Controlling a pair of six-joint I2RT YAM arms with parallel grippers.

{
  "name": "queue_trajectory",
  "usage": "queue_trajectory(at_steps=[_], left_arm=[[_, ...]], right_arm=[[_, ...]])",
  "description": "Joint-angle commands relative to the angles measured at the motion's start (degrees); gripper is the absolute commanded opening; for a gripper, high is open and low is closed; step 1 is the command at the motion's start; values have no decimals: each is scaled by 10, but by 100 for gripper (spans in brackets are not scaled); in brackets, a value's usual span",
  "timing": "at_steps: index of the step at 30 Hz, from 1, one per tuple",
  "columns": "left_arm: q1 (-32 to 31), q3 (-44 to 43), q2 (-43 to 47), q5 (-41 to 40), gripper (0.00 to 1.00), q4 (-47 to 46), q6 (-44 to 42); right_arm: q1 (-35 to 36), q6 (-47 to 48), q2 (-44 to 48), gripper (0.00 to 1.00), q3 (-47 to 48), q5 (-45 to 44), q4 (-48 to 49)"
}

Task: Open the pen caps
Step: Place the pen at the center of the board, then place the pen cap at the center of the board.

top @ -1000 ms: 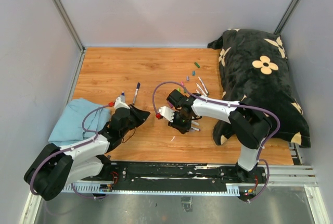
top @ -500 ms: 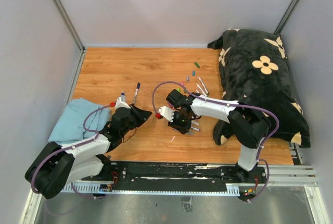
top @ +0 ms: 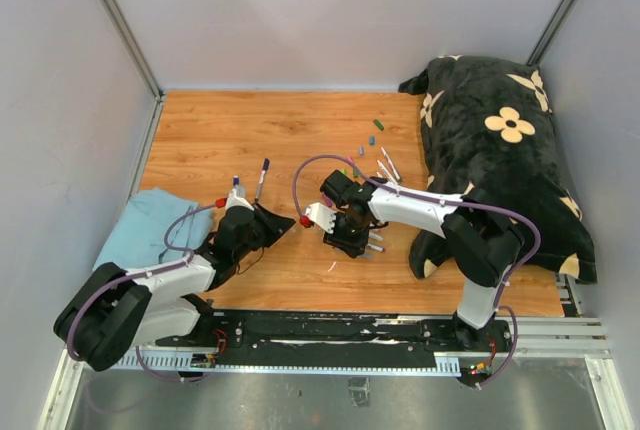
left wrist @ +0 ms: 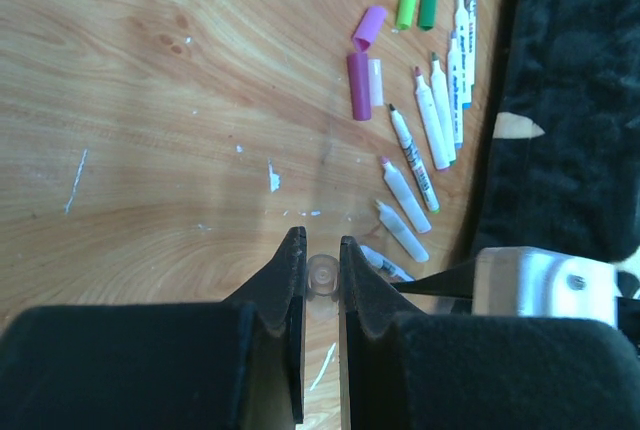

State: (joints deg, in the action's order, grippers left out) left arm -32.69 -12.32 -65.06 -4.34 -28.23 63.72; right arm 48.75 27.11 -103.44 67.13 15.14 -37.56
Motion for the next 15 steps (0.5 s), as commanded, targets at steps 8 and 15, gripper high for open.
queue_trajectory(at_steps=[8, 15], left_arm=[[0, -32, -65, 28, 1, -11, 9], [-13, -55, -111, 28, 2, -7, 0]], right_arm=[[11, 14, 47, 40, 12, -6, -14], [10, 22, 62, 41, 10, -7, -13]])
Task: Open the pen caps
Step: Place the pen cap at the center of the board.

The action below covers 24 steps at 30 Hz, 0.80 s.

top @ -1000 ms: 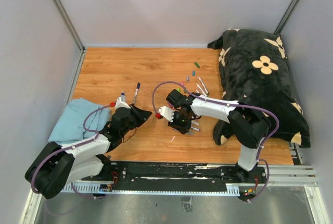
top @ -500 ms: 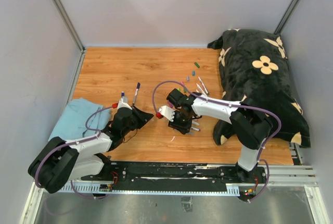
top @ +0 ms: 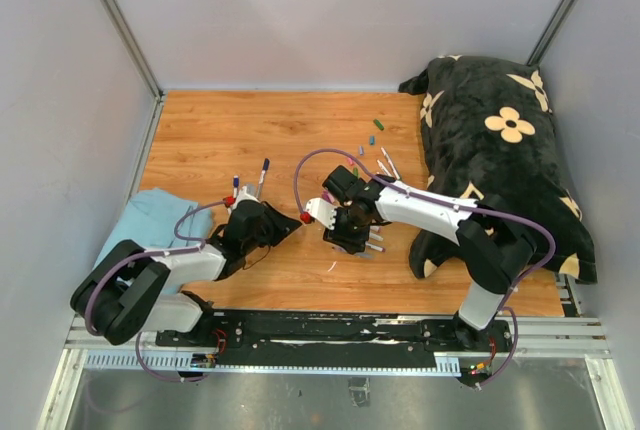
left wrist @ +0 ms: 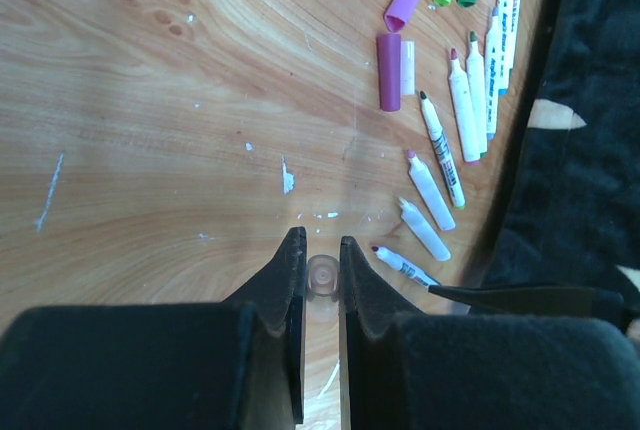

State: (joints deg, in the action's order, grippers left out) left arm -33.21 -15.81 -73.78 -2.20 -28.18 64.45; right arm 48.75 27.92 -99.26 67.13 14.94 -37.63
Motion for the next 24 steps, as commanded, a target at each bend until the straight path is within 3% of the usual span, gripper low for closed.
queue_trajectory(at_steps=[1, 9, 15, 24], left_arm=[[-8, -23, -29, 5, 2, -7, -6], [-11, -37, -45, -13, 6, 16, -15], [-11, -39, -48, -21, 23, 24, -19], [-11, -41, -54, -26, 34, 32, -21]], right_arm=[[9, 15, 22, 41, 10, -6, -13], [-1, 18, 33, 42, 8, -1, -13], [-4, 19, 36, 43, 7, 2, -14], [-8, 19, 43, 43, 8, 7, -14]])
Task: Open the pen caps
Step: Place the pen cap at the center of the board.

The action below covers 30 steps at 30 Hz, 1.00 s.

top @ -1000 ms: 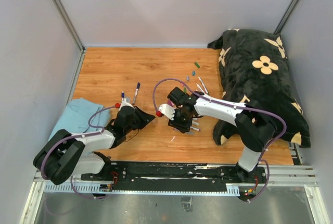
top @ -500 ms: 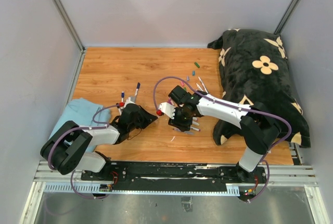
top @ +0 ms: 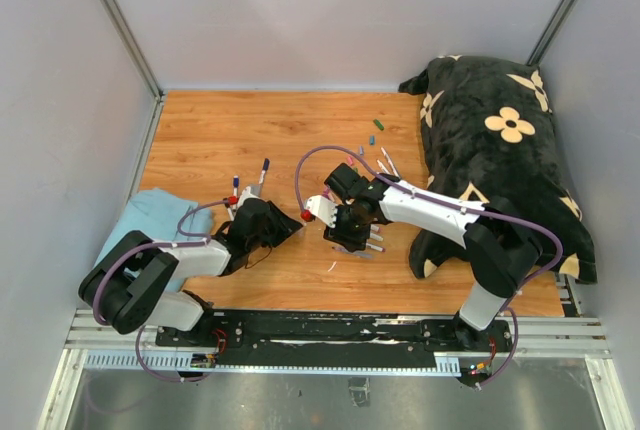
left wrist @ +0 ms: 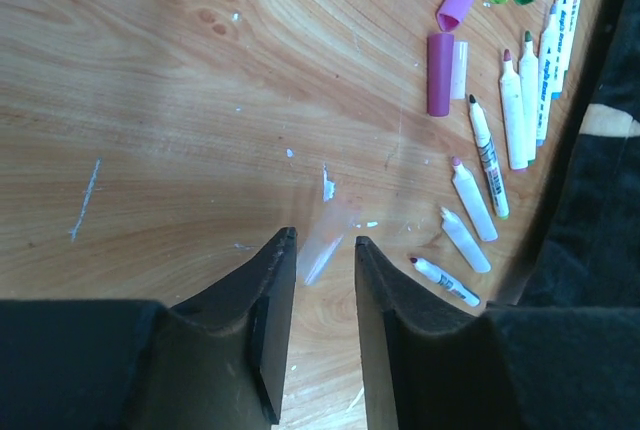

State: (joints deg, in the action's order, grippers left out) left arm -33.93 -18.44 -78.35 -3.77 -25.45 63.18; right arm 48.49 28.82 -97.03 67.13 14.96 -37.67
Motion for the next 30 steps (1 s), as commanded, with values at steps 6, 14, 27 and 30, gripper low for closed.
queue_trajectory(at_steps=[6, 14, 27, 30], left_arm=[[-3, -16, 0, -8, 40, 7, -15], [-3, -23, 48, -23, 53, 43, -42], [-3, -19, 170, -36, 72, 77, -242], [-3, -10, 208, -27, 81, 81, -298]], right_arm=[[-7, 11, 26, 45, 7, 11, -14], [-12, 12, 35, 47, 7, 19, -14], [-17, 21, 43, 48, 8, 31, -22], [-17, 23, 44, 49, 9, 34, -23]])
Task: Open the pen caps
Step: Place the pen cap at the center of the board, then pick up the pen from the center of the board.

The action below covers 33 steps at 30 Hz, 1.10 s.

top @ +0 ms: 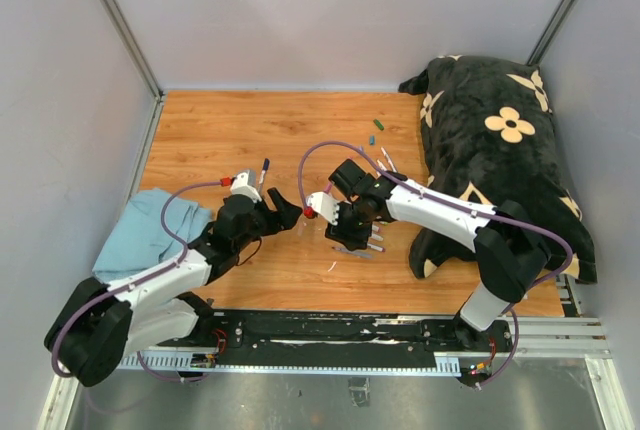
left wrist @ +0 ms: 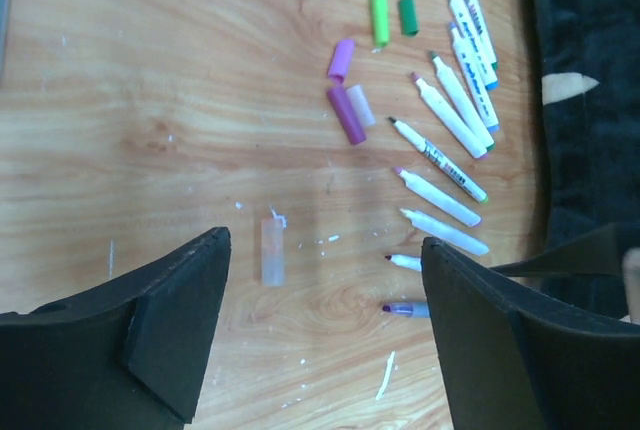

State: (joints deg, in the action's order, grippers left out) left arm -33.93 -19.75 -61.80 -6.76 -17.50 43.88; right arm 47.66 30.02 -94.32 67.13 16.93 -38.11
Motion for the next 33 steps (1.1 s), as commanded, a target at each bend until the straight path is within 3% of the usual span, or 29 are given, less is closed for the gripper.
queue_trajectory(at_steps=[1, 8, 23, 33], left_arm=[[-3, 5, 57, -4, 85, 8, -119], [7, 1, 105, -71, 98, 68, -190], [53, -49, 9, -82, 99, 115, -231], [73, -127, -88, -92, 96, 166, -246]], right_arm=[[-9, 12, 17, 49, 9, 14, -20], [-11, 15, 16, 49, 10, 17, -22], [-14, 19, 13, 50, 9, 19, -22], [-15, 20, 14, 50, 10, 21, -23]])
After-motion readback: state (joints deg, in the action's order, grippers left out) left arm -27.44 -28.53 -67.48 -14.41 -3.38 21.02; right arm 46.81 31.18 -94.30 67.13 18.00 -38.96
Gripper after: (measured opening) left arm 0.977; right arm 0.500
